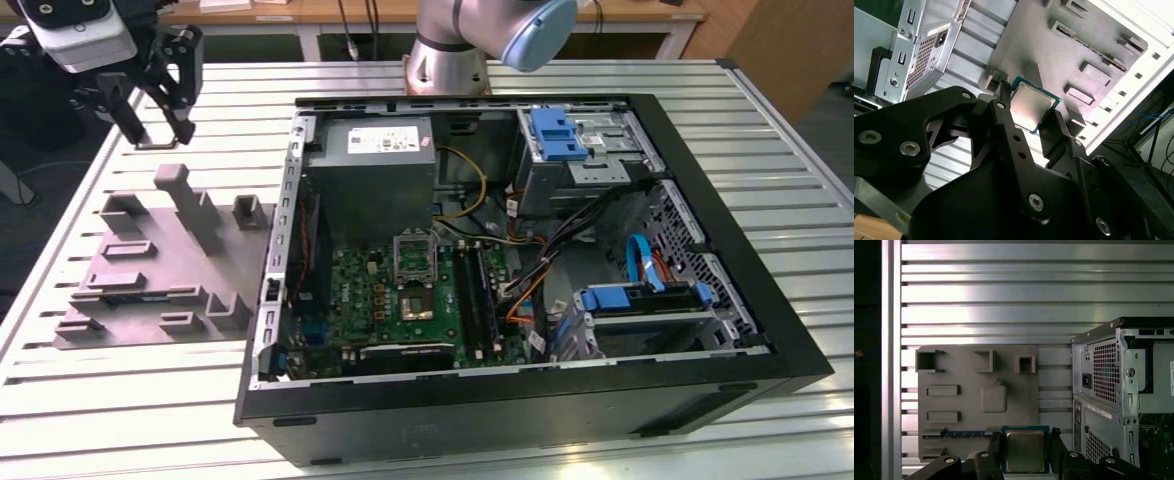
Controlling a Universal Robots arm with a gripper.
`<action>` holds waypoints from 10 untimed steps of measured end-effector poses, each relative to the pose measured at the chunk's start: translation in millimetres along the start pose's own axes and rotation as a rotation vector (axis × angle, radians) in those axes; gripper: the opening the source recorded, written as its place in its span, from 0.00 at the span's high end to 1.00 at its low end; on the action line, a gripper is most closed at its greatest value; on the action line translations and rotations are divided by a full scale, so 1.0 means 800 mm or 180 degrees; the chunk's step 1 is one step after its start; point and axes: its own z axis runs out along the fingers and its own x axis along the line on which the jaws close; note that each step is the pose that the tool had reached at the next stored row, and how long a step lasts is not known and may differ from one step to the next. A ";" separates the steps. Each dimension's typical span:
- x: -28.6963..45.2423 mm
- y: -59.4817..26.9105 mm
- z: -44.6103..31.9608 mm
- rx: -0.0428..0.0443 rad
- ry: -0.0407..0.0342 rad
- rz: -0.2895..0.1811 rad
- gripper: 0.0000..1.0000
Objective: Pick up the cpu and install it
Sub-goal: 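Pick up the cpu and move it towards the insertion slot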
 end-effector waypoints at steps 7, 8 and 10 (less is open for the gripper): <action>-0.0031 0.000 0.0000 0.0000 0.0000 0.0000 0.53; -0.0035 0.000 0.0001 0.0000 0.0000 0.0000 0.53; -0.0044 0.000 0.0001 0.0000 0.0000 0.0000 0.53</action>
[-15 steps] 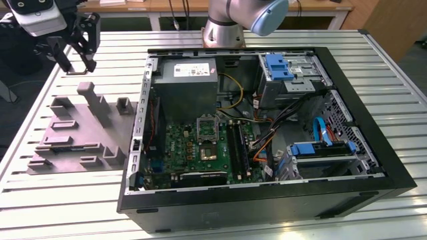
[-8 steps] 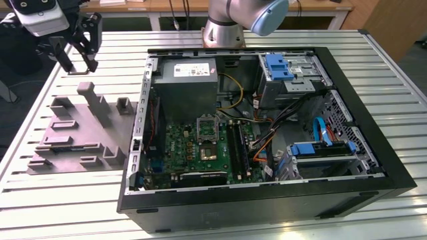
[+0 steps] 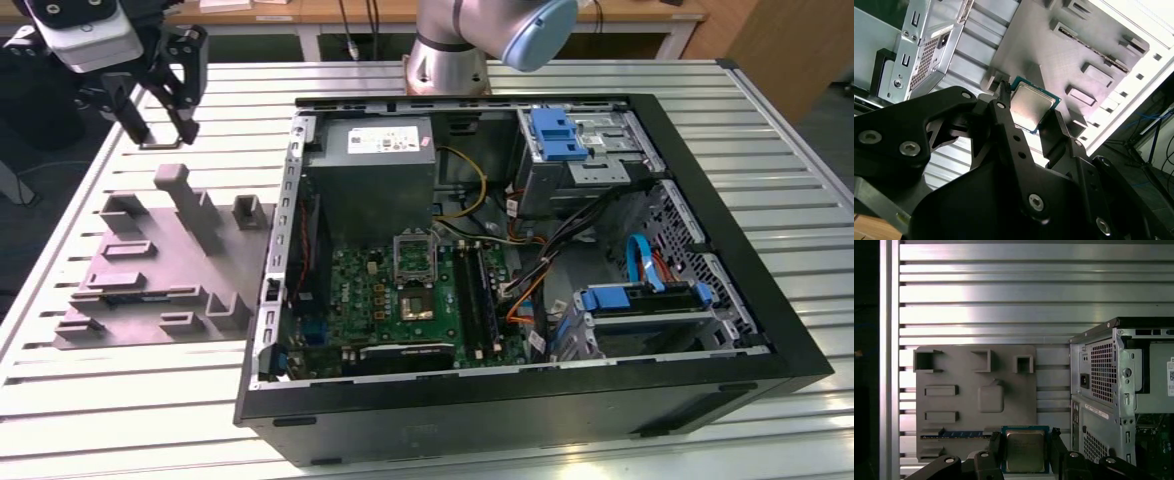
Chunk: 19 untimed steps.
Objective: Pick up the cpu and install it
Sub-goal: 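Pick up the cpu and move it towards the insertion slot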
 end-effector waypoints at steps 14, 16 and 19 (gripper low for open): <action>-0.0064 0.000 0.0001 0.0000 0.0000 0.0000 0.53; -0.0074 0.000 0.0001 0.0000 0.0000 0.0000 0.53; -0.0087 0.000 0.0001 0.0000 0.0000 0.0000 0.53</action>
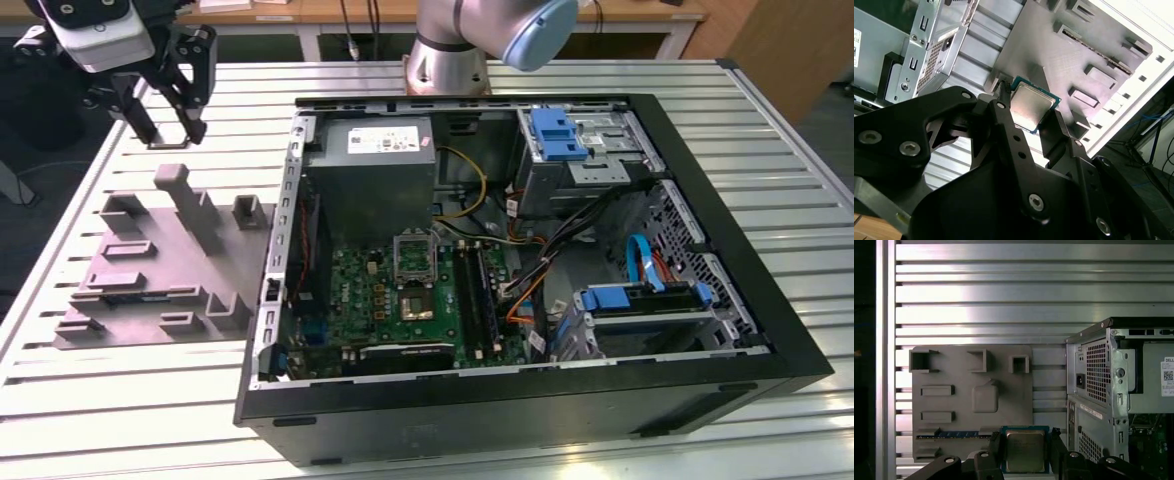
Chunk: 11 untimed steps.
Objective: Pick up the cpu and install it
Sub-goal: 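Pick up the cpu and move it towards the insertion slot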
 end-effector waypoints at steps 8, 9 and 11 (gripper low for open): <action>-0.0035 0.000 0.0001 0.0000 0.0000 0.0000 0.53; -0.0039 0.000 0.0001 0.0000 0.0000 0.0000 0.53; -0.0048 0.000 0.0001 0.0000 0.0000 0.0000 0.53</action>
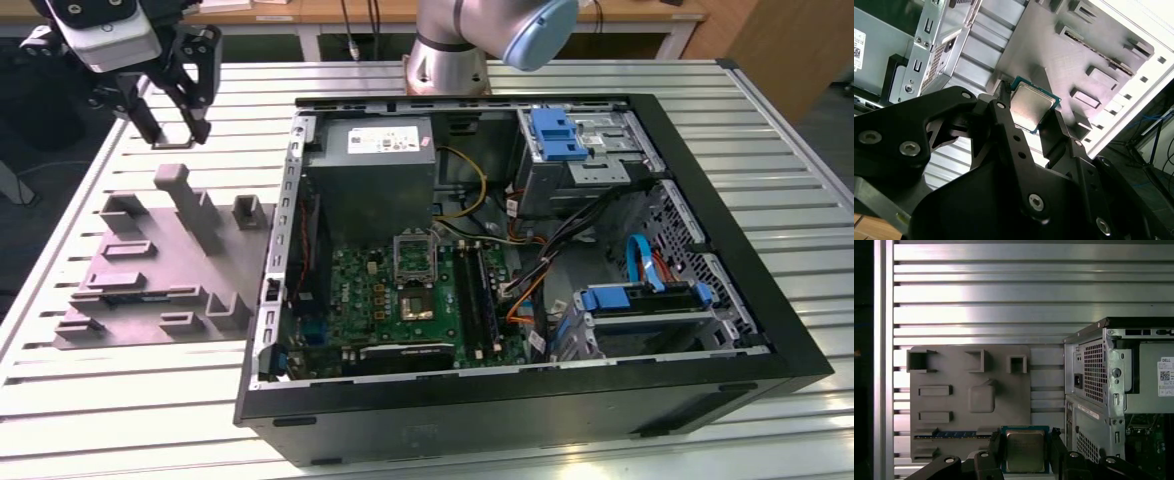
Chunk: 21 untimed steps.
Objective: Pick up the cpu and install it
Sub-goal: 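Pick up the cpu and move it towards the insertion slot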
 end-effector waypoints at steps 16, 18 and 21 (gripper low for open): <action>-0.0069 0.000 0.0001 0.0000 0.0000 0.0000 0.53; -0.0078 0.000 0.0001 0.0000 0.0000 0.0000 0.53; -0.0090 0.000 0.0001 0.0000 0.0000 0.0000 0.53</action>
